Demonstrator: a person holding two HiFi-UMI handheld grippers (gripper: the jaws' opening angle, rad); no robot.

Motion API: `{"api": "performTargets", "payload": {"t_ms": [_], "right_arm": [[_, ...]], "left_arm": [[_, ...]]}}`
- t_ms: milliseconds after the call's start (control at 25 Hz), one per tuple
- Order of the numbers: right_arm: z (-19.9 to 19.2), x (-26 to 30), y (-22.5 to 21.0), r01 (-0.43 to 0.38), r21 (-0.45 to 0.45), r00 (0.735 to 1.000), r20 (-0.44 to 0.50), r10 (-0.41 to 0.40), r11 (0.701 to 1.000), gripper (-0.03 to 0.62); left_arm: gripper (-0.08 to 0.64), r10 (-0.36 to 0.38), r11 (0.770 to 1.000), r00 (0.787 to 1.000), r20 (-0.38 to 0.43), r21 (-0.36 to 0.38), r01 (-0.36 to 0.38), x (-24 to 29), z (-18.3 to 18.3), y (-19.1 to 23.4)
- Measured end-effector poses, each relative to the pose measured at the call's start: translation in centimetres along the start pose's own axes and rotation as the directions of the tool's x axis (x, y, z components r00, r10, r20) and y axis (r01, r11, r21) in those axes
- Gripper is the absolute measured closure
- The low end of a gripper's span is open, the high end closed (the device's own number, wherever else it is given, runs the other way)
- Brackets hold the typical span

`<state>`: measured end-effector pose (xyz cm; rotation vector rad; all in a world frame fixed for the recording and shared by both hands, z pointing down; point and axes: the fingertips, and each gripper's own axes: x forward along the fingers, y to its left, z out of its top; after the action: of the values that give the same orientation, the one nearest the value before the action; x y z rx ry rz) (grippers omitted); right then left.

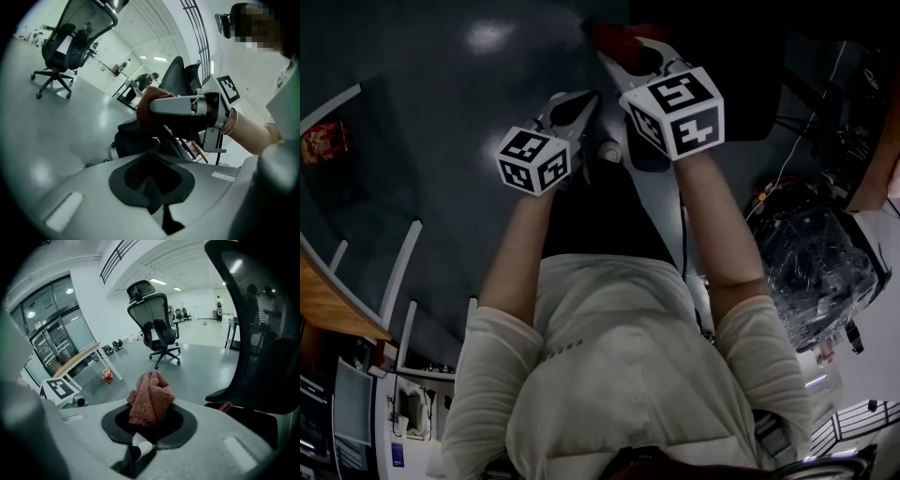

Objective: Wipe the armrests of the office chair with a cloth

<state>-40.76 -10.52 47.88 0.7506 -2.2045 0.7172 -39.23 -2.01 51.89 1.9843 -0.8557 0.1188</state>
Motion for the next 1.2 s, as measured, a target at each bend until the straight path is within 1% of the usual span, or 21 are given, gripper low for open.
{"api": "performTargets", "payload": {"t_ms": [160, 240, 320, 600, 800, 1000, 1080, 1200], "right_arm": [[-0.9, 0.2, 2.1, -0.031, -0.034, 0.999, -0.009, 0.030, 0.999, 0.545], [-1.6, 0.3, 3.2, -0.046, -0.063, 0.999, -0.030, 0.045, 0.997, 0.545], [-2.3, 0.1, 4.2, -0.060, -0.072, 0.997, -0.051, 0.057, 0.996, 0.545], [-5.5, -1.0, 6.6, -0.088, -0.077, 0.991, -0.104, 0.080, 0.993, 0.545], [-7.5, -2.4, 7.7, -0.096, -0.039, 0.990, -0.105, 0.092, 0.995, 0.543], [-9.2, -3.7, 8.9, -0.111, 0.020, 0.990, -0.088, 0.113, 0.994, 0.543], [-10.0, -4.2, 9.5, -0.113, 0.026, 0.990, -0.087, 0.115, 0.993, 0.543], [-11.3, -4.8, 10.5, -0.110, 0.003, 0.989, -0.099, 0.109, 0.994, 0.543]], "left_arm": [[0.545, 0.043, 0.999, 0.998, 0.044, 0.013, -0.044, -1.6, 0.2, 1.1], [0.545, 0.067, 0.998, 0.995, 0.075, -0.002, -0.067, -2.5, 0.3, 1.6], [0.545, 0.084, 0.996, 0.992, 0.095, -0.019, -0.082, -3.3, 0.3, 2.0], [0.545, 0.092, 0.996, 0.990, 0.103, -0.012, -0.091, -4.2, -0.6, 1.5], [0.543, 0.098, 0.995, 0.988, 0.116, 0.015, -0.100, -4.4, -1.1, 0.4], [0.543, 0.116, 0.993, 0.985, 0.125, 0.009, -0.118, -5.0, -2.3, -0.1], [0.543, 0.122, 0.992, 0.984, 0.129, 0.008, -0.124, -5.4, -2.7, -0.3], [0.543, 0.131, 0.991, 0.982, 0.137, 0.011, -0.134, -6.1, -3.3, -0.7]]}}
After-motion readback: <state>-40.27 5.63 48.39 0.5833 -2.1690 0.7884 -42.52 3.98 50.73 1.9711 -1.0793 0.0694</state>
